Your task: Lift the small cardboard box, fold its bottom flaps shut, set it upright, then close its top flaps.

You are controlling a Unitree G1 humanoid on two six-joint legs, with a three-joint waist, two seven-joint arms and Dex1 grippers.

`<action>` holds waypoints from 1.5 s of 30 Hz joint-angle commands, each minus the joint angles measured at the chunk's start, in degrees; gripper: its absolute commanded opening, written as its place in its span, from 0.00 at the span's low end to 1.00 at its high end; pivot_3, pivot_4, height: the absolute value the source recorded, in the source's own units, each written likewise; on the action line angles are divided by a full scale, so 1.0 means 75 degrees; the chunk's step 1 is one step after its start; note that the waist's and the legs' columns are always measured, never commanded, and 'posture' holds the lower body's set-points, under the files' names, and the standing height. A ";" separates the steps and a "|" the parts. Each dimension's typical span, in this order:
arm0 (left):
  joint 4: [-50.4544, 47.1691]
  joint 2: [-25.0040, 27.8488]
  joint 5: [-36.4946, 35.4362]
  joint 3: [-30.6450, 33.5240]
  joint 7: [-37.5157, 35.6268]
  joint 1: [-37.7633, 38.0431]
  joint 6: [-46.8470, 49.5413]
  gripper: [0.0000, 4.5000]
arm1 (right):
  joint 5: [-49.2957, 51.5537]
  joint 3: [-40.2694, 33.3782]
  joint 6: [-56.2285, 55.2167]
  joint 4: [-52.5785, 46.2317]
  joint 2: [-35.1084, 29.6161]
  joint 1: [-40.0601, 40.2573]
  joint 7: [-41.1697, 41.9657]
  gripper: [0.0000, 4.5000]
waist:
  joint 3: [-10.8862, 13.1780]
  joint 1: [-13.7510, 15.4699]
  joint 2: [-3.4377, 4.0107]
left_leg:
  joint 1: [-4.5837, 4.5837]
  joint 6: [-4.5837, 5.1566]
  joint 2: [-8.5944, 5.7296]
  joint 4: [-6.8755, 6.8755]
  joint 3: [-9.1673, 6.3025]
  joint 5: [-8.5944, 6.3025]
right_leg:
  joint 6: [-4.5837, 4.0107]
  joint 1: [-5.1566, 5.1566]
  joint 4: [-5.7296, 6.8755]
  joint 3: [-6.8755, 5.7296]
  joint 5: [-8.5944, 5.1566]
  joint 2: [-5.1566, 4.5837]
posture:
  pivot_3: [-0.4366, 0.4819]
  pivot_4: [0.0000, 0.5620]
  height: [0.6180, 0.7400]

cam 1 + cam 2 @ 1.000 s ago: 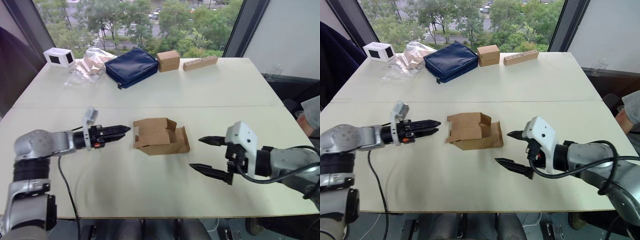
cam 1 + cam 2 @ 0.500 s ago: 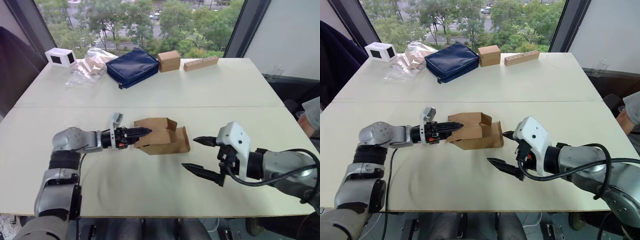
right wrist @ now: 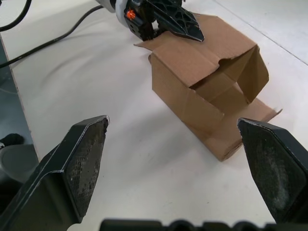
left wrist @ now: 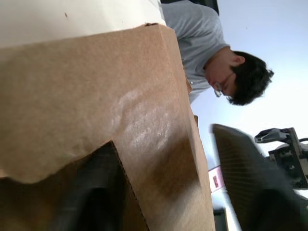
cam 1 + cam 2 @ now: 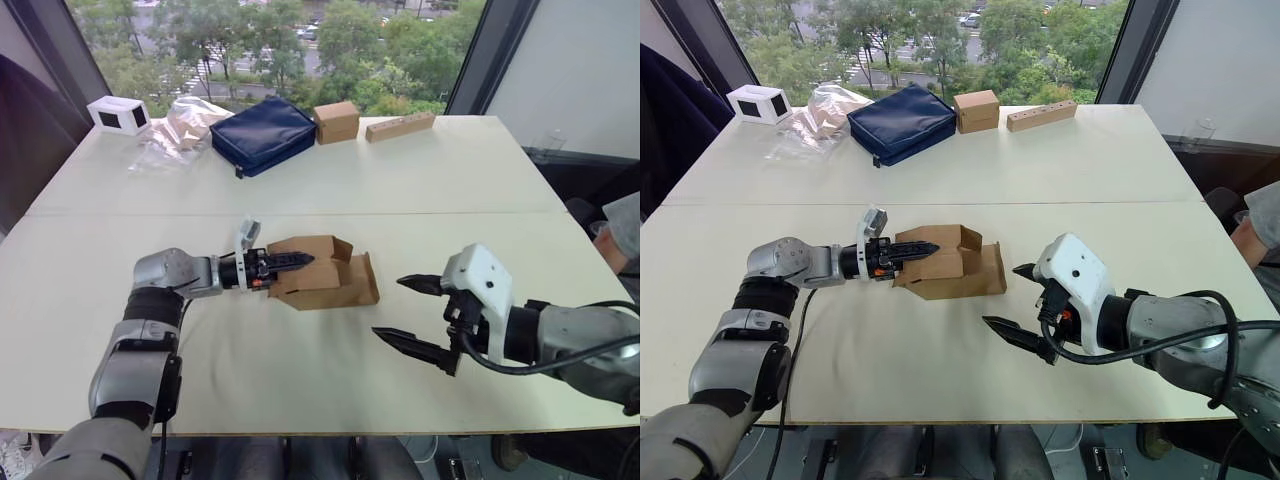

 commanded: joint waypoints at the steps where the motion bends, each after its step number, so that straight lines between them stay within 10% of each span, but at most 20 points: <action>1: -0.0083 0.0006 0.0075 -0.0004 -0.0247 -0.0183 -0.0052 0.21 | 0.0019 -0.0075 -0.0213 -0.0181 -0.0045 0.0041 -0.0045 1.00 | 0.0000 0.0000 0.0000 | 0.0000 0.0000 0.0000 0.0000 0.0000 0.0000 | 0.0000 0.0000 0.0000 0.0000 0.0000 0.0000 | 0.48 0.27 1.00; 3: -0.0074 -0.0032 0.0093 0.0054 -0.0237 -0.0190 -0.0038 0.01 | 0.0011 -0.0081 -0.0251 -0.0167 -0.0055 0.0075 -0.0035 1.00 | 0.0000 0.0000 0.0000 | 0.0000 0.0000 0.0000 0.0000 0.0000 0.0000 | 0.0000 0.0000 0.0000 0.0000 0.0000 0.0000 | 0.48 0.27 1.00; 12: -0.0680 0.0102 0.0020 0.0282 -0.0322 -0.0119 -0.0290 0.01 | 0.0214 -0.0196 -0.0590 0.0081 0.0280 0.0266 -0.0115 1.00 | 0.0001 0.0000 -0.0001 | 0.0000 0.0000 0.0000 0.0000 -0.0001 0.0000 | 0.0000 0.0000 0.0000 0.0000 0.0000 -0.0001 | 0.48 0.27 1.00; 17: -0.2464 0.0781 0.0593 -0.0279 -0.1417 -0.0481 -0.2343 0.01 | 0.0708 -0.0746 -0.1870 0.1326 0.1952 -0.0532 -0.1285 1.00 | 0.0011 -0.0028 -0.0018 | -0.0002 -0.0004 0.0015 0.0000 0.0002 0.0002 | -0.0001 -0.0005 0.0003 0.0008 0.0001 0.0005 | 0.48 0.27 1.00; 29: -0.3186 0.0830 0.0217 0.0169 -0.1676 -0.1764 -0.3136 0.00 | 0.0292 -0.0499 -0.3017 0.2627 0.3710 -0.2744 -0.2116 0.03 | 0.0007 -0.0048 -0.0006 | -0.0057 -0.0007 -0.0001 0.0007 0.0017 0.0006 | 0.0001 -0.0070 0.0019 0.0006 0.0002 0.0002 | 0.48 0.27 1.00; 45: -0.3794 0.0725 -0.0378 0.0253 -0.1564 -0.1739 -0.2769 0.00 | -0.0446 0.0521 -0.2494 0.3018 0.3642 -0.3874 -0.1389 0.01 | 0.0007 -0.0043 -0.0005 | -0.0060 -0.0009 0.0008 0.0008 0.0010 0.0008 | 0.0000 -0.0076 0.0030 0.0001 0.0002 0.0008 | 0.48 0.27 1.00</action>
